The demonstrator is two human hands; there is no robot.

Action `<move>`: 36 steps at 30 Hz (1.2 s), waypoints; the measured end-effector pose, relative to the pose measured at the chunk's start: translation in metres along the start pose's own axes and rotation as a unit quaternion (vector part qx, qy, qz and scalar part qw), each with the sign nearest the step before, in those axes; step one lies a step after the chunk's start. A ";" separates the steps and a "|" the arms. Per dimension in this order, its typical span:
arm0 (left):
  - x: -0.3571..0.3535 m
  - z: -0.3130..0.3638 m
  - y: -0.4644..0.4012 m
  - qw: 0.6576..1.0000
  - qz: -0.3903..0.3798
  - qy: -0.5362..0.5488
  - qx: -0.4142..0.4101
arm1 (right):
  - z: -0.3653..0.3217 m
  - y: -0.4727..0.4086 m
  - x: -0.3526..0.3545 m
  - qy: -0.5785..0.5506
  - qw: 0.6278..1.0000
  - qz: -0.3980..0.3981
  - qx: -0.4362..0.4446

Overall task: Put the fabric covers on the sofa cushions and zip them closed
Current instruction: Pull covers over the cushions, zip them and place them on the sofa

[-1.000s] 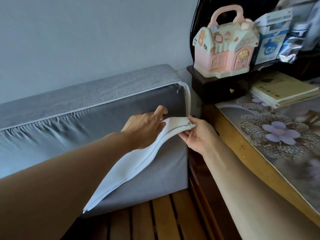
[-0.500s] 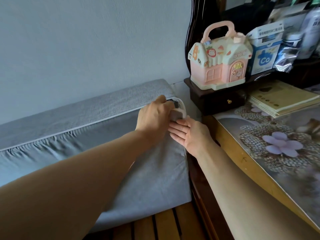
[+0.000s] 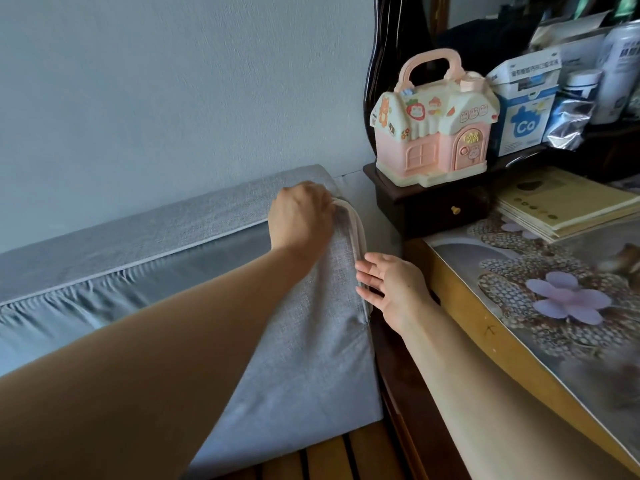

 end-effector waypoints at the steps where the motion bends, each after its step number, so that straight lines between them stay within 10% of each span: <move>1: 0.001 0.000 0.000 1.000 0.005 0.005 0.007 | 0.004 0.000 0.003 0.005 1.000 0.002 0.004; 36: -0.008 -0.005 0.004 0.996 0.081 -0.016 -0.021 | 0.117 -0.043 0.056 0.053 0.990 0.121 -0.040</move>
Point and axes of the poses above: each hand's wrist, its own y-axis away from the middle knuckle, its own x-axis out of the back of the hand, z = x × y, the point moved 10 cm from there along -y, towards the middle knuckle, and after that the axes turned 8 degrees about x, right-handed, at the moved point
